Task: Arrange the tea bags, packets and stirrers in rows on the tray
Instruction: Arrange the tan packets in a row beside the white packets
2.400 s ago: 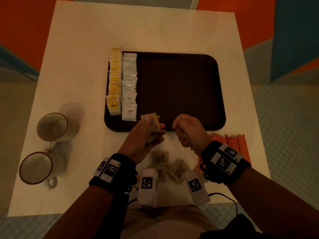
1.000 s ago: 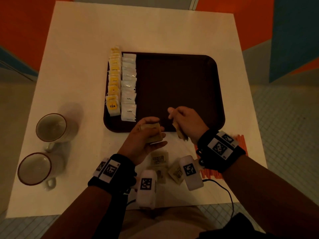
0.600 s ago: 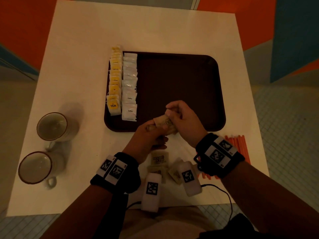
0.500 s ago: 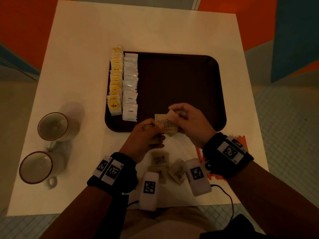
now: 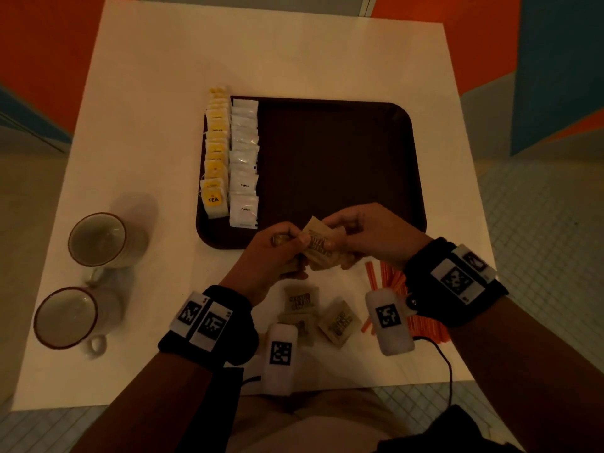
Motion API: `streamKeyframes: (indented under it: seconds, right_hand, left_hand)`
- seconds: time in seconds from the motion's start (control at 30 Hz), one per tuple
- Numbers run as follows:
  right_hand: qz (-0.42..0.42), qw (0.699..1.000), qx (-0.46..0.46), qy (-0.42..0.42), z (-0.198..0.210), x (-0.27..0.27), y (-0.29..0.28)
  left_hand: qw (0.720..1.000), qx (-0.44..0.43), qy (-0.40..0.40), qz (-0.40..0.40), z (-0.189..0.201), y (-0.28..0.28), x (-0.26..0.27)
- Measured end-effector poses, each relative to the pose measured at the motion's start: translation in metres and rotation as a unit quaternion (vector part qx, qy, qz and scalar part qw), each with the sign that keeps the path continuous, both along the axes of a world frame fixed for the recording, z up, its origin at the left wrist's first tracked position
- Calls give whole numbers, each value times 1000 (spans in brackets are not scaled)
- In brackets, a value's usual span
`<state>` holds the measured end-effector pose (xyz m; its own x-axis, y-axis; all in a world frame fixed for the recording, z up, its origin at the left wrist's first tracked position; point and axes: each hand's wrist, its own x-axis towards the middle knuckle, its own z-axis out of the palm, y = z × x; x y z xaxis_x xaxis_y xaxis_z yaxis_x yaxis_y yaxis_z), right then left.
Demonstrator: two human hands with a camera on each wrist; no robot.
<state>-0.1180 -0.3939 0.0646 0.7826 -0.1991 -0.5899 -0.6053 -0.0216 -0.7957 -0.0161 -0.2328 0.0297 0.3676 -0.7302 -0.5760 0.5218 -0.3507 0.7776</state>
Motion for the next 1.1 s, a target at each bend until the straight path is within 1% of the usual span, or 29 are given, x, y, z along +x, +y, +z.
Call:
streamKeyframes:
  seconds: [0.03, 0.07, 0.1, 0.2, 0.27, 0.37, 0.43, 0.53, 0.6, 0.67, 0.77, 0.8, 0.87, 0.93, 1.0, 1.03, 1.1]
  right_hand:
    - [26, 999, -31, 4, 1, 2, 1]
    - [29, 999, -44, 2, 1, 4, 2]
    - [11, 999, -39, -5, 2, 6, 3]
    - [-86, 995, 29, -39, 3, 8, 6]
    - [-117, 991, 55, -43, 3, 11, 10]
    - [-159, 984, 59, -47, -1, 15, 17]
    - [-219, 972, 55, -72, -5, 16, 18]
    - [-330, 937, 35, -107, -8, 15, 9]
    - [-365, 920, 46, -132, -8, 12, 2]
    - [-345, 923, 80, -150, -6, 8, -1]
    - [-286, 940, 115, -144, -5, 3, 0]
    - [-281, 941, 127, -143, -6, 3, 0]
    - [-297, 935, 142, -132, -8, 1, 2]
    - [-304, 939, 115, -112, -11, -2, 4]
    - [-288, 951, 73, -90, -14, -5, 6]
    - [-278, 955, 65, -81, -15, -5, 8]
    - [-252, 962, 80, -67, -15, -3, 13]
  left_hand:
    - [1000, -1, 1, 4, 0, 0, -1]
    - [1000, -4, 8, 12, 0, 0, -2]
    - [1000, -8, 17, 23, 0, 0, -2]
    - [998, -14, 37, 38, 1, 1, -4]
    - [998, -20, 39, 35, 1, 0, -4]
    - [998, -28, 44, 37, 2, 0, -3]
    - [997, -28, 45, 50, 1, -1, -1]
    - [996, -21, 38, 75, -2, 1, 1]
    - [996, -16, 30, 83, -4, 2, 1]
    - [996, -15, 27, 86, -4, 3, 1]
    - [996, -12, 30, 87, -5, 3, 1]
    - [996, -13, 30, 88, -5, 3, 1]
    - [995, -15, 29, 95, -6, 3, 1]
    - [995, -15, 23, 99, -6, 4, 2]
    - [995, -11, 14, 97, -7, 3, 3]
    - [996, -10, 10, 92, -8, 4, 4]
    - [997, -10, 1, 71, -7, 4, 4]
